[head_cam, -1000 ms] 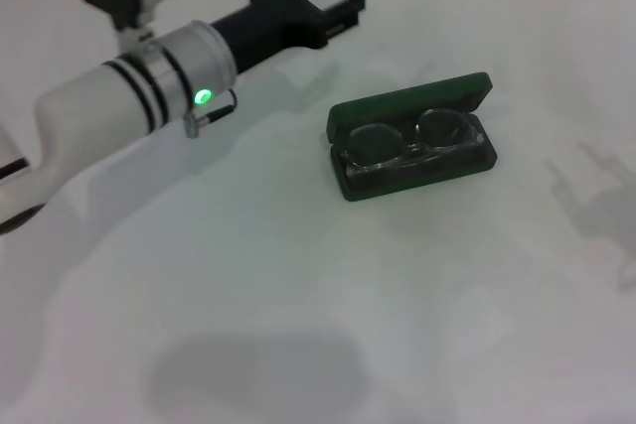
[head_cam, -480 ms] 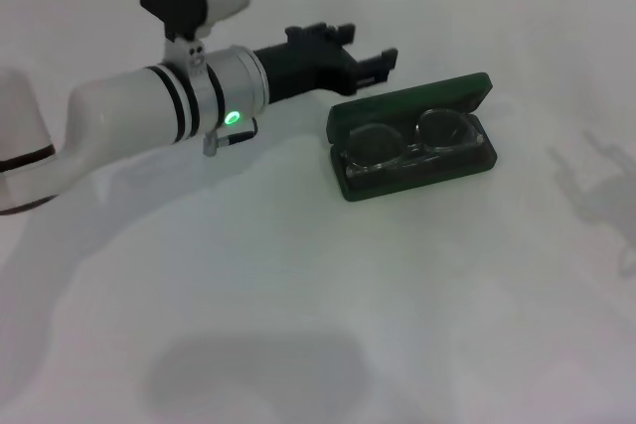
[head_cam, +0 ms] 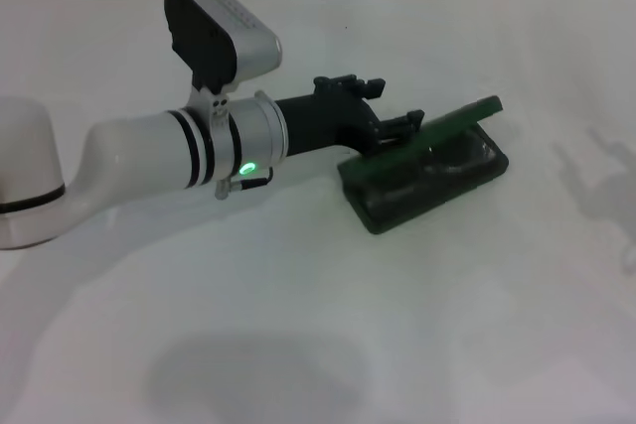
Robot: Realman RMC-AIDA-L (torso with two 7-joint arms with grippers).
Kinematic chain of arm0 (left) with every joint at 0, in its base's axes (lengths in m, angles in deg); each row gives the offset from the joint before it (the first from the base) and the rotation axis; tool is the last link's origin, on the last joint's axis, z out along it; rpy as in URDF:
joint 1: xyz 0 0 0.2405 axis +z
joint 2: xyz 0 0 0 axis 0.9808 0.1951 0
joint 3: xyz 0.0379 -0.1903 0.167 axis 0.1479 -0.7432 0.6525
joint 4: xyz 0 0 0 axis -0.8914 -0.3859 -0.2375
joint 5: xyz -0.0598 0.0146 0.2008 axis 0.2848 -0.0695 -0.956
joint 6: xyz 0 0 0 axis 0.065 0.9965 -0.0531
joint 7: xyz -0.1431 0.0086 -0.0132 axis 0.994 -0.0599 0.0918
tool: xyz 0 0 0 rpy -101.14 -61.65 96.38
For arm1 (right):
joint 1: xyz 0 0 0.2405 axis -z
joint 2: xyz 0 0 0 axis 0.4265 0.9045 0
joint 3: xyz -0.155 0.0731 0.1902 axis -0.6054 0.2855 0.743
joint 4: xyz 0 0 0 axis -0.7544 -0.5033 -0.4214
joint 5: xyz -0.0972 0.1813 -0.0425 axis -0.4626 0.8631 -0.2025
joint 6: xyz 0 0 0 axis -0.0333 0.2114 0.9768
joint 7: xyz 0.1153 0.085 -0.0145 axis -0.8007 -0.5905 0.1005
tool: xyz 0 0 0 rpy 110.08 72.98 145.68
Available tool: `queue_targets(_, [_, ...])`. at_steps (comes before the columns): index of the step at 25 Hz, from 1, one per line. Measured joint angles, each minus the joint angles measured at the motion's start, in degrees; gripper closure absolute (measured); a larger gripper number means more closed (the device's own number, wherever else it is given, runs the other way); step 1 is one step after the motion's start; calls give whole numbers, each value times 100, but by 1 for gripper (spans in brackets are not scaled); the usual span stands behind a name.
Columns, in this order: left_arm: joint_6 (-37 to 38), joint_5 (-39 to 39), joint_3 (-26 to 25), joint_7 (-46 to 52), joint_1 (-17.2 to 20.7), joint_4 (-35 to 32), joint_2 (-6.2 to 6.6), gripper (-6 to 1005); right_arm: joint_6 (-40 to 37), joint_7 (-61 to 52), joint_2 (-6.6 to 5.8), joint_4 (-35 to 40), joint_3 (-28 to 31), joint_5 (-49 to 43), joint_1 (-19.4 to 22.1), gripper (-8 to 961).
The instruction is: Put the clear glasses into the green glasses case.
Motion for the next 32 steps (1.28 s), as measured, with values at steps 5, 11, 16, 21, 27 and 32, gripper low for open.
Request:
queue_targets(5, [0, 32, 71, -13, 126, -58, 0, 274, 24, -15, 1, -12, 3, 2, 19, 495])
queue_targets(11, [58, 36, 77, -136, 344, -183, 1, 261, 109, -25, 8, -42, 3, 0, 36, 484])
queue_targets(16, [159, 25, 141, -165, 561, -448, 2, 250, 523, -227, -6, -6, -5, -20, 19, 474])
queue_targets(21, [2, 16, 543, -222, 540, -505, 0, 238, 776, -384, -26, 66, -40, -40, -1, 465])
queue_targets(27, [-195, 48, 735, -242, 567, -528, 0, 225, 866, -387, -25, 156, -42, -45, 0, 453])
queue_targets(32, [91, 564, 712, -387, 632, -545, 12, 213, 933, -389, -28, 240, -41, -54, -4, 444])
